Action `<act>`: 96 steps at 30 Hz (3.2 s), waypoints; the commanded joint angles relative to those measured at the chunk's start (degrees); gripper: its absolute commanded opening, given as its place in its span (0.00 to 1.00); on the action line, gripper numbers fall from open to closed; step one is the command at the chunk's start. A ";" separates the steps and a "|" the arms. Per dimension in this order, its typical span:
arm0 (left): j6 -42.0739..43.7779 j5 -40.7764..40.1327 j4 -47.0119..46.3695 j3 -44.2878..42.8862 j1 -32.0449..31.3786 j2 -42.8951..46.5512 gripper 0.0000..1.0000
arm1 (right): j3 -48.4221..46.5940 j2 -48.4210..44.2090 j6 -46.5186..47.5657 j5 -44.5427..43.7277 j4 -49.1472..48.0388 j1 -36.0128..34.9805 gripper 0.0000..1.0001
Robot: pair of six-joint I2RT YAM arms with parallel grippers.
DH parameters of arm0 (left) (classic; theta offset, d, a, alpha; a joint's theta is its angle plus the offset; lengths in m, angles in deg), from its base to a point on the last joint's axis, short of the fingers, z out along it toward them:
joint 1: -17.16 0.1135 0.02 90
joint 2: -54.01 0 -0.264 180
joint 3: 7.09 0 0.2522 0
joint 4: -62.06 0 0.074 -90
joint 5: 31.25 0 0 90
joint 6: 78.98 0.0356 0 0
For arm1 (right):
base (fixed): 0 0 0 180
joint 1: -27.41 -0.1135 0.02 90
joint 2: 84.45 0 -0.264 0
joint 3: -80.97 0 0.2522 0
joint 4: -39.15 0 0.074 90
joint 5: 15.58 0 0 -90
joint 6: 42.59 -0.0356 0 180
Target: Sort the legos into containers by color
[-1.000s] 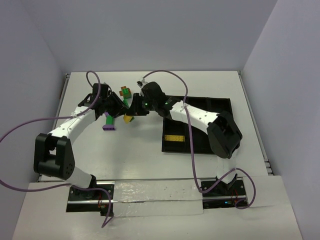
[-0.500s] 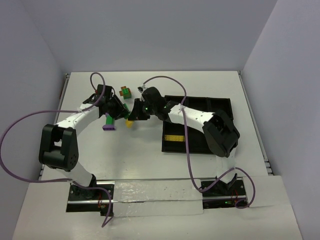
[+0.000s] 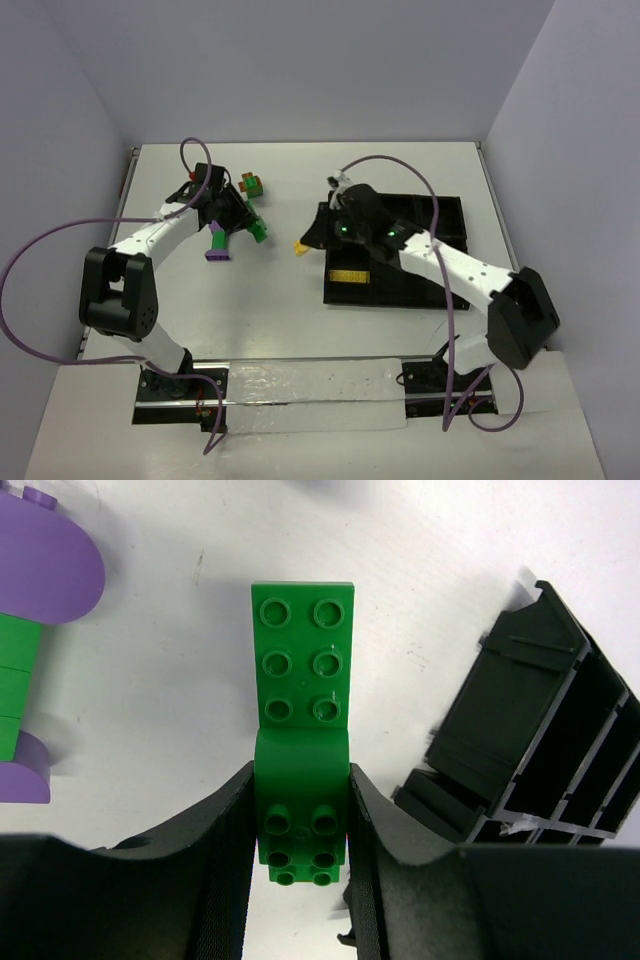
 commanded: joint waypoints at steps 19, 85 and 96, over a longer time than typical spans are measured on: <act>10.59 5.90 1.36 -0.61 -0.04 2.58 0.00 | 12.60 -8.37 5.58 -9.77 5.50 11.55 0.00; 3.13 54.28 -32.50 6.06 4.00 13.30 0.00 | 1.40 16.39 -25.26 44.46 -54.39 11.55 0.77; 3.20 54.36 -31.71 6.07 4.00 13.39 0.00 | 1.40 20.96 -38.15 46.24 -72.72 11.55 0.63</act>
